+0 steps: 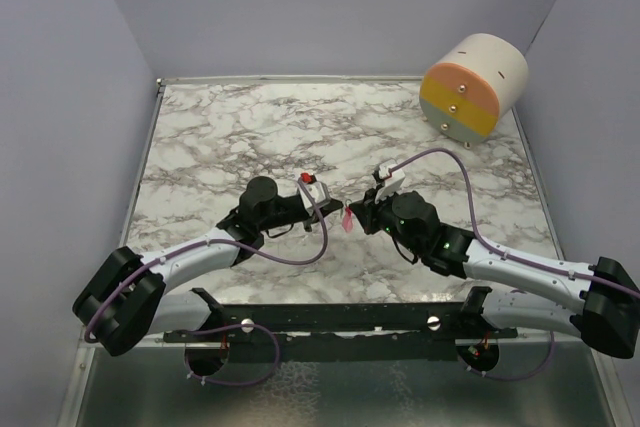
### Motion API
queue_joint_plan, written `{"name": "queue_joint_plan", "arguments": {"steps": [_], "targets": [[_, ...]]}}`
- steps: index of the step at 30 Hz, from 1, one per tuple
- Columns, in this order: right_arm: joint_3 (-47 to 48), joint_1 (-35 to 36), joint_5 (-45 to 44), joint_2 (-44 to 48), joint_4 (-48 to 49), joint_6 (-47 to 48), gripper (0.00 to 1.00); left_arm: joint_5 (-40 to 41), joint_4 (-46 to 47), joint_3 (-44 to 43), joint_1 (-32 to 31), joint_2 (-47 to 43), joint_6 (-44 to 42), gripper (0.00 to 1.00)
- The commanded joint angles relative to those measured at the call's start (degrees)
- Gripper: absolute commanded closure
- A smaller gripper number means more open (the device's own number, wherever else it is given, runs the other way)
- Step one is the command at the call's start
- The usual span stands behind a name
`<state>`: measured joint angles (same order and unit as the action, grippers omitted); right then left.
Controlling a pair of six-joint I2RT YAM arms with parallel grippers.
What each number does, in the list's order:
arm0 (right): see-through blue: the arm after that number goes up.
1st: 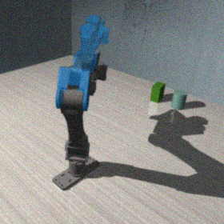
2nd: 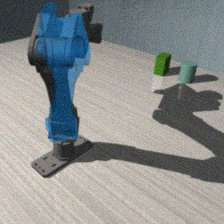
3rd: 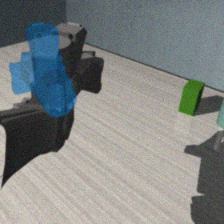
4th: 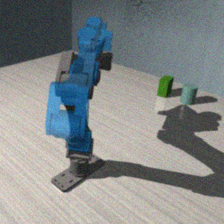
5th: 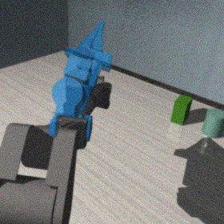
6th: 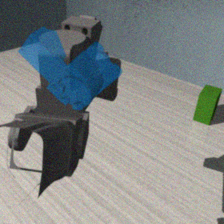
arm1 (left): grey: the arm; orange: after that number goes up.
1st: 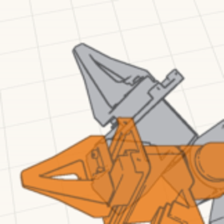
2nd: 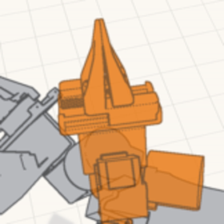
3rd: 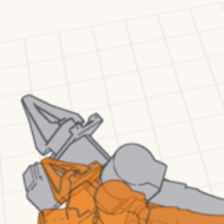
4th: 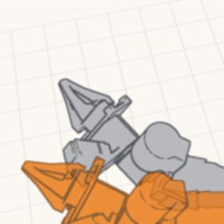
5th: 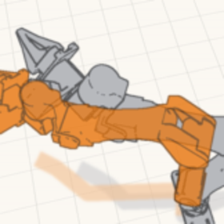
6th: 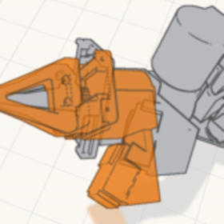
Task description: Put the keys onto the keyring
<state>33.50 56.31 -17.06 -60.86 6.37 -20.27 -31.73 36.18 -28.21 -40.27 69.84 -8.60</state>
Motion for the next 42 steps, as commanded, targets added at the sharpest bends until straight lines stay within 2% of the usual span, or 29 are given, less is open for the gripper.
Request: {"name": "queue_joint_plan", "arguments": {"steps": [1,18,42], "targets": [[1.4,0.3,0.7,0.1,-0.4,0.0,0.99,-0.1,-0.9,0.1,-0.9,-1.1,-2.0,1.00],[1.1,0.3,1.1,0.8,-0.8,-0.2,0.99,8.5,-1.5,1.0,-2.6,-4.3,-3.8,1.00],[1.4,0.3,1.0,1.1,-0.9,-0.2,0.99,10.8,-1.6,0.3,-4.9,-0.9,-5.9,1.00]]}}
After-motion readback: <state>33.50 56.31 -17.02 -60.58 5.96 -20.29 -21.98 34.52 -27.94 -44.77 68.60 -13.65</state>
